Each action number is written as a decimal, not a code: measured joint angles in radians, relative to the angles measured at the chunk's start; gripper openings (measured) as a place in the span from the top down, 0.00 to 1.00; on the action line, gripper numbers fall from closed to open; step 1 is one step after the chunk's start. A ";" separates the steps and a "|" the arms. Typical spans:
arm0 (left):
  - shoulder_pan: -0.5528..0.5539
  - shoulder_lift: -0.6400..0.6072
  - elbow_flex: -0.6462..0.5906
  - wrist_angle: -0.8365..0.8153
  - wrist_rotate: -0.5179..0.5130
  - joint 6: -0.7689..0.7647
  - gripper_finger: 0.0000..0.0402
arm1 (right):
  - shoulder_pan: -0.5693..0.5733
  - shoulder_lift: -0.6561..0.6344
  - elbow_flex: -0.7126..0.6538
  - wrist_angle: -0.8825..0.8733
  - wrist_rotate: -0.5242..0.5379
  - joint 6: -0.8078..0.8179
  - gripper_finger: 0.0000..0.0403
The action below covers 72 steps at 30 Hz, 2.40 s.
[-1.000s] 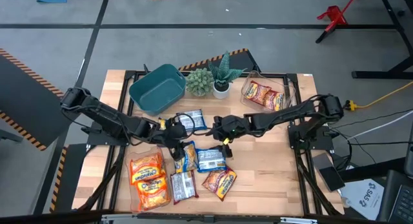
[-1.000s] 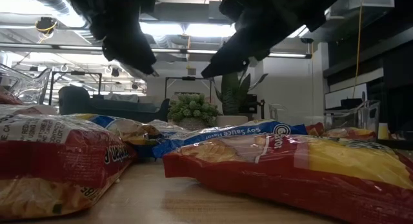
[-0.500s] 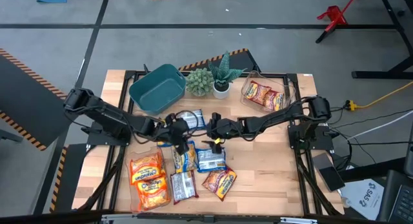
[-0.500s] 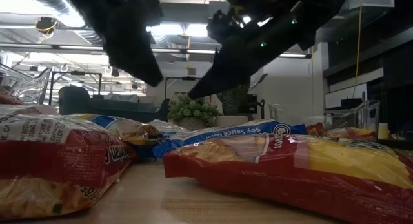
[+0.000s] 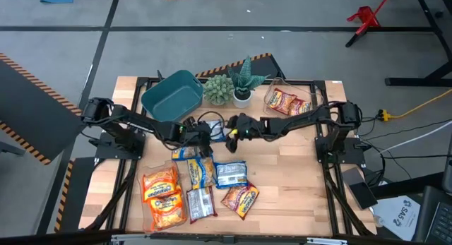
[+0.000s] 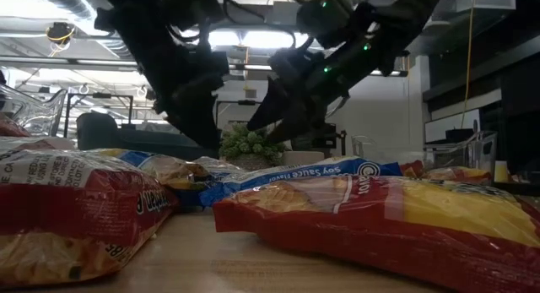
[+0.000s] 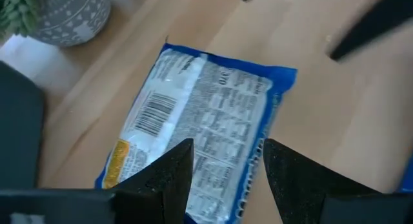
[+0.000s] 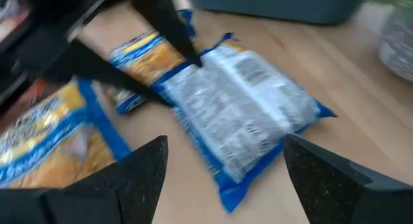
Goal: Sort Maruchan noodles
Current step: Put the blue noodle pack into the green bin
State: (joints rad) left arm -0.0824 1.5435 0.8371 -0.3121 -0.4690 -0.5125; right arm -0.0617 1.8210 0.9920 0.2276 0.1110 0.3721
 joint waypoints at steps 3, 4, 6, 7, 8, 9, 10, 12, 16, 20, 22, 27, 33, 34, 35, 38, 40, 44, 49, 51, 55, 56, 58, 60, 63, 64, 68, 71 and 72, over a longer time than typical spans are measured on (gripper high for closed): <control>0.015 0.013 0.000 -0.001 0.000 0.000 0.55 | -0.043 0.007 0.000 0.006 -0.041 0.049 0.27; 0.016 0.020 0.000 0.005 -0.001 -0.001 0.55 | -0.052 0.012 0.000 0.006 -0.053 0.057 0.27; 0.020 0.025 0.000 0.009 0.008 0.000 0.55 | -0.066 0.013 -0.001 -0.009 -0.079 0.070 0.27; 0.022 0.025 0.000 0.016 0.015 0.000 0.55 | -0.065 0.013 -0.001 -0.001 -0.088 0.073 0.27; 0.024 0.026 0.000 0.026 0.016 -0.001 0.55 | -0.064 0.013 -0.001 0.003 -0.088 0.073 0.27; 0.025 0.029 0.000 0.029 0.016 -0.001 0.55 | -0.064 0.013 -0.001 0.003 -0.089 0.073 0.27; 0.025 0.032 0.000 0.027 0.017 -0.002 0.55 | -0.064 0.013 -0.001 0.003 -0.095 0.073 0.27; 0.025 0.033 0.000 0.026 0.019 -0.002 0.55 | -0.063 0.013 -0.001 0.006 -0.108 0.079 0.27; 0.025 0.038 -0.013 0.046 0.023 -0.007 0.55 | -0.063 0.013 -0.001 -0.009 -0.123 0.092 0.27; 0.025 0.038 -0.059 0.114 0.043 -0.027 0.55 | -0.063 0.013 -0.001 -0.019 -0.123 0.092 0.27; 0.025 0.038 -0.090 0.149 0.052 -0.034 0.55 | -0.063 0.013 -0.001 -0.021 -0.123 0.092 0.27; 0.025 0.035 -0.136 0.224 0.055 -0.075 0.55 | -0.063 0.013 -0.001 -0.021 -0.123 0.095 0.27; 0.025 0.034 -0.159 0.272 0.075 -0.088 0.55 | -0.063 0.013 -0.001 -0.032 -0.118 0.158 0.27; 0.025 0.034 -0.159 0.272 0.076 -0.088 0.55 | -0.063 0.013 -0.001 -0.039 -0.107 0.176 0.27; 0.025 0.034 -0.159 0.272 0.078 -0.088 0.55 | -0.063 0.013 -0.001 -0.050 -0.095 0.198 0.27; 0.025 0.034 -0.160 0.272 0.081 -0.106 0.55 | -0.063 0.016 -0.001 -0.087 -0.050 0.254 0.27; 0.025 0.034 -0.160 0.271 0.086 -0.108 0.55 | -0.064 0.030 0.000 -0.093 -0.042 0.286 0.27; 0.025 0.034 -0.160 0.269 0.096 -0.122 0.55 | -0.064 0.072 0.000 -0.052 -0.051 0.357 0.27; 0.024 0.035 -0.160 0.267 0.112 -0.138 0.55 | -0.063 0.144 0.000 0.018 -0.064 0.435 0.27; 0.022 0.035 -0.160 0.265 0.115 -0.147 0.55 | -0.063 0.161 0.000 0.052 -0.071 0.449 0.27; 0.020 0.035 -0.161 0.259 0.117 -0.162 0.55 | -0.063 0.178 0.000 0.095 -0.073 0.457 0.27; 0.020 0.035 -0.161 0.259 0.118 -0.166 0.55 | -0.063 0.178 0.000 0.102 -0.077 0.457 0.27; 0.020 0.035 -0.161 0.259 0.119 -0.167 0.55 | -0.063 0.180 0.000 0.116 -0.093 0.458 0.27; 0.020 0.035 -0.161 0.260 0.124 -0.168 0.55 | -0.064 0.181 0.000 0.125 -0.122 0.458 0.27; 0.021 0.036 -0.161 0.260 0.140 -0.168 0.55 | -0.063 0.181 0.000 0.129 -0.139 0.457 0.27; 0.021 0.036 -0.161 0.259 0.141 -0.168 0.55 | -0.063 0.181 0.000 0.133 -0.139 0.458 0.27; 0.021 0.036 -0.161 0.257 0.143 -0.168 0.55 | -0.063 0.181 0.000 0.193 -0.141 0.459 0.27; 0.021 0.036 -0.161 0.256 0.143 -0.168 0.55 | -0.067 0.181 0.000 0.195 -0.140 0.463 0.27; 0.021 0.036 -0.161 0.256 0.142 -0.168 0.55 | -0.071 0.181 0.000 0.195 -0.141 0.463 0.27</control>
State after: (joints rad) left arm -0.0617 1.5799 0.6762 -0.0563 -0.3267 -0.6807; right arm -0.1322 2.0022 0.9916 0.4227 -0.0296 0.8352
